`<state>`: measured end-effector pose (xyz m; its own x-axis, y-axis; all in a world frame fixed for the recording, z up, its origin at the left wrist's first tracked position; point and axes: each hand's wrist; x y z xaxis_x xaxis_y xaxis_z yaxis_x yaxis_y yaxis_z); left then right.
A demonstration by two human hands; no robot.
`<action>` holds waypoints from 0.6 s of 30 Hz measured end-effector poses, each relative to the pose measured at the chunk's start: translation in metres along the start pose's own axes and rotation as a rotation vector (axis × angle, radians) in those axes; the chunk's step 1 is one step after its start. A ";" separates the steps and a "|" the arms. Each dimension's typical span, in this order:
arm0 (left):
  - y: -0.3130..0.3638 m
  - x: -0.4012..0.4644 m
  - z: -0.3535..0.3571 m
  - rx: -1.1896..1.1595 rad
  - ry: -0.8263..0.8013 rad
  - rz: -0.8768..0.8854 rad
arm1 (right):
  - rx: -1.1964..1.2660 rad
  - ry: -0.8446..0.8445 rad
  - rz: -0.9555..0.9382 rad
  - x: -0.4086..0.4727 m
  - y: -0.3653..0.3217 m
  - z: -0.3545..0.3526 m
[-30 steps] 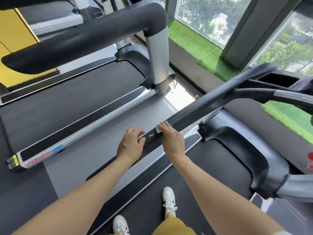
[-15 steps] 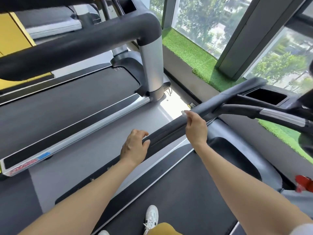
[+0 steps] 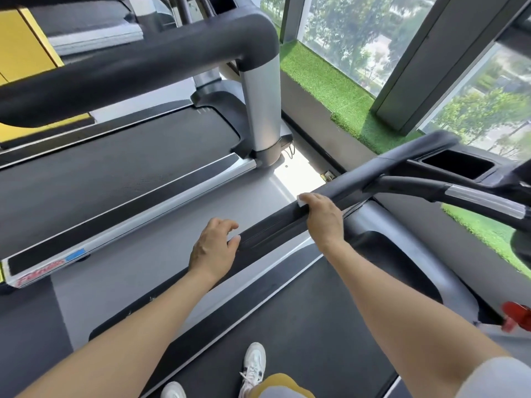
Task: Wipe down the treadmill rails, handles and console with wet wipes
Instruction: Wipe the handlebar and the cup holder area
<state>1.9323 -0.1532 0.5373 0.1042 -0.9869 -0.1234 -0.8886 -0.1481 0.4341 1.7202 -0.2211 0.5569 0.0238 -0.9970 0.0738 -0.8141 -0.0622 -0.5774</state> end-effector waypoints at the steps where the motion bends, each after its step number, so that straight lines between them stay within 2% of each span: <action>1: -0.004 -0.003 -0.002 -0.002 0.000 -0.004 | 0.007 -0.017 -0.012 -0.007 -0.008 0.006; 7: -0.037 -0.026 -0.016 -0.005 -0.029 -0.014 | 0.050 -0.101 -0.103 -0.047 -0.053 0.037; 15: -0.067 -0.051 -0.027 0.079 -0.223 0.034 | 0.074 -0.216 -0.235 -0.097 -0.099 0.078; 17: -0.072 -0.055 -0.030 0.110 -0.229 0.056 | 0.069 -0.268 -0.278 -0.101 -0.104 0.077; 18: -0.075 -0.056 -0.031 0.130 -0.224 0.063 | 0.063 -0.234 -0.287 -0.098 -0.103 0.072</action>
<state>2.0068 -0.0887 0.5397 -0.0416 -0.9529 -0.3005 -0.9417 -0.0631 0.3303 1.8435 -0.1201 0.5501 0.3841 -0.9216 0.0564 -0.7179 -0.3365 -0.6094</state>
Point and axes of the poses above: each hand's wrist, its own x-axis towards the middle knuckle, its own z-axis out of the palm, y = z × x, and after that the axes turned 13 degrees about x, right-handed
